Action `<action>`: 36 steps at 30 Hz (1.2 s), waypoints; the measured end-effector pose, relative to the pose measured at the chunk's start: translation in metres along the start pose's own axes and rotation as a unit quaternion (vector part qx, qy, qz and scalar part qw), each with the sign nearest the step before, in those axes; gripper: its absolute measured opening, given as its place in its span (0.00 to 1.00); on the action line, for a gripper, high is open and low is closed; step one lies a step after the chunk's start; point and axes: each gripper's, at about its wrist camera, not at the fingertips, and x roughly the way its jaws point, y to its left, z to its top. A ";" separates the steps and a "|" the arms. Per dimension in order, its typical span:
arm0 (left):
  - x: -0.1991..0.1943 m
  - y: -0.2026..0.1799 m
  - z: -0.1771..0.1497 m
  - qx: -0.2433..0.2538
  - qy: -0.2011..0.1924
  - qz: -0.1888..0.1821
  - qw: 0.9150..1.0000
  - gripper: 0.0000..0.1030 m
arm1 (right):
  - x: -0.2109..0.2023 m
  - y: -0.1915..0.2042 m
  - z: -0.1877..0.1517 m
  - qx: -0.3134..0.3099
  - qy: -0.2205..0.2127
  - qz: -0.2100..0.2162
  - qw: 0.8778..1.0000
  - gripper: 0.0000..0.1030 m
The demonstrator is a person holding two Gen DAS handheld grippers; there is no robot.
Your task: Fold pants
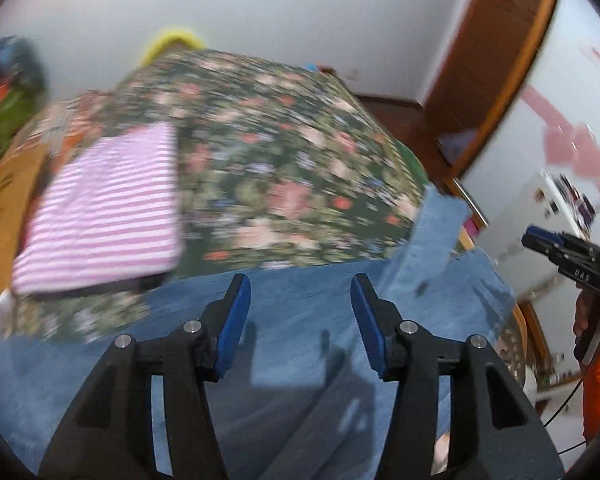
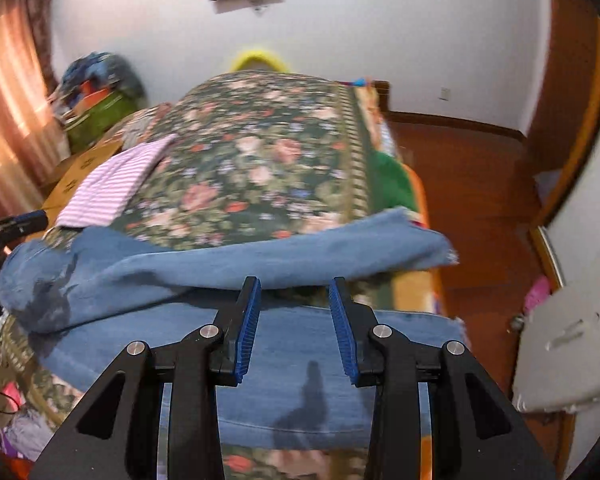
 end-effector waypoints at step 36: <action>0.124 -0.057 0.004 0.010 0.089 -0.139 0.986 0.32 | 0.212 -0.111 0.065 0.099 0.147 -0.033 0.984 0.45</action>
